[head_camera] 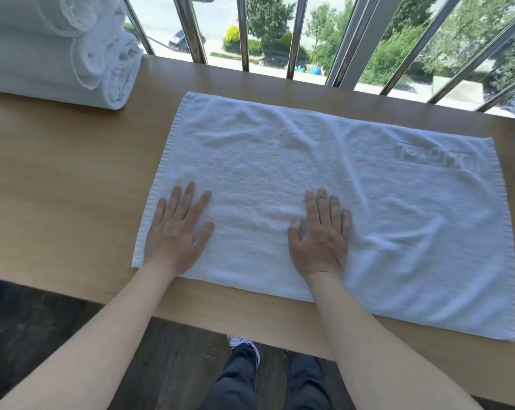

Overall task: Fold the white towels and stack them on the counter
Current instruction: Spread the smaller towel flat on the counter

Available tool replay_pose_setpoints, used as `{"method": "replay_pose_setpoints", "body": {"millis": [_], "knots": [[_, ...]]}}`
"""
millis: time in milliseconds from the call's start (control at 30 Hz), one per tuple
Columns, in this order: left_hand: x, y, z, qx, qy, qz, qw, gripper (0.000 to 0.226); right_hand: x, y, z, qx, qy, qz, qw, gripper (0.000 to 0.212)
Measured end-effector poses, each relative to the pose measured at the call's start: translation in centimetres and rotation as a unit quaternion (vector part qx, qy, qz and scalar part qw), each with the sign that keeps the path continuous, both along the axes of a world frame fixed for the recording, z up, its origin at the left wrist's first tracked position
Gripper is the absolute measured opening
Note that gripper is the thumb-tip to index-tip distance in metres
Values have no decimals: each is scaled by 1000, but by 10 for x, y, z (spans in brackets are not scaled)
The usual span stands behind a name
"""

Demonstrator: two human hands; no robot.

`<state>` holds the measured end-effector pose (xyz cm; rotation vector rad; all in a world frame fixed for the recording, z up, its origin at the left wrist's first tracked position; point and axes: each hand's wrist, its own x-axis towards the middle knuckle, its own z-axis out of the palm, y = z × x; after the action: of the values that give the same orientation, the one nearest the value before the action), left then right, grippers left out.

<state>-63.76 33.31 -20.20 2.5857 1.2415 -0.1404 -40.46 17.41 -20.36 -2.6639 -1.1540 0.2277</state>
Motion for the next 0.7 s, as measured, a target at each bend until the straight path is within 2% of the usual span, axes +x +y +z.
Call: {"method": "replay_pose_setpoints", "body": {"millis": [100,167,233,300,400,467,567,700], "knots": [[-3,5,5,-18,-23,126,992,73,-1,1,1,4,1,-4,1000,63],[17,1,11,-47,-67,165,983,76,-1,2,1,5,0,-8,1000,64],[49,-17,16,-58,-115,110,986,73,-2,2,0,10,-2,-6,1000,63],[87,-46,18,-62,-148,11,987,66,-1,2,-2,14,-4,-6,1000,61],[125,-80,10,-53,-111,-81,989,60,1,3,-4,9,6,-1,1000,57],[134,-89,3,-12,-61,-83,995,59,4,0,-6,17,17,11,1000,57],[134,-87,-2,3,-46,-80,996,59,15,-11,-5,57,61,34,996,56],[135,-88,-1,4,-34,-90,995,59,43,-46,-6,30,38,51,998,52]]}}
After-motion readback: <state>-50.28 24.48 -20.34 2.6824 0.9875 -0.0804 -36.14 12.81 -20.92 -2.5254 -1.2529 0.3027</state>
